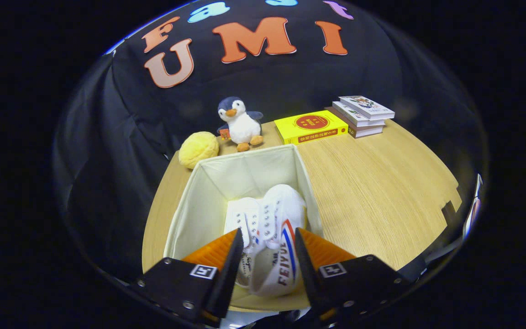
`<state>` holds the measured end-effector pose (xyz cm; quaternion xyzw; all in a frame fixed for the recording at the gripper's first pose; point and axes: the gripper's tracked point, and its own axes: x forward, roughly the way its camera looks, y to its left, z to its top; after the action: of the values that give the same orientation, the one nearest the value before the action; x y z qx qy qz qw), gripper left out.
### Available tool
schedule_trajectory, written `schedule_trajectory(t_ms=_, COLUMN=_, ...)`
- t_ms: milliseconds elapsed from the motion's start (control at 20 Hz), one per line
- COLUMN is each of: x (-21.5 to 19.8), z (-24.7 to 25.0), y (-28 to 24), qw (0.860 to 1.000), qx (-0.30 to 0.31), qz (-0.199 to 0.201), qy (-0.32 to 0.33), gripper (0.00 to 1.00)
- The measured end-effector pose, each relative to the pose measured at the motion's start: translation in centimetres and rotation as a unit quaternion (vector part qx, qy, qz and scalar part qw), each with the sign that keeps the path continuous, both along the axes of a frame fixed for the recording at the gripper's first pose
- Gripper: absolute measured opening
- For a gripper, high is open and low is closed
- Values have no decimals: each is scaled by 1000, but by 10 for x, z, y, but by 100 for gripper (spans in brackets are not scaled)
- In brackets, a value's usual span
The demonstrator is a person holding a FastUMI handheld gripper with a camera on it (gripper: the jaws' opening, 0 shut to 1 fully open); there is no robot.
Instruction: Open the storage box then place both shoes into the box .Put the left shoe in first, then the right shoe, with the right side of both shoes facing outward in a uniform manner.
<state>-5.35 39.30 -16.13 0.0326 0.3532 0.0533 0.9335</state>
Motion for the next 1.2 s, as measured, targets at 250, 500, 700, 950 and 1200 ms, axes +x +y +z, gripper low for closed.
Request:
schedule_trajectory(t_ms=250, x=5, z=30, y=-18, qw=999, qx=9, qz=-1, qy=-31, gripper=99)
schedule_trajectory(t_ms=500, x=10, z=66, y=-66, qw=997, qx=27, qz=-26, qy=-64, gripper=99)
schedule_trajectory(t_ms=700, x=20, z=89, y=-135, qw=993, qx=43, qz=-54, qy=-95, gripper=99)
schedule_trajectory(t_ms=950, x=43, z=109, y=-235, qw=989, qx=41, qz=-80, qy=-120, gripper=99)
schedule_trajectory(t_ms=1200, x=66, z=133, y=-322, qw=986, qx=25, qz=-79, qy=-142, gripper=99)
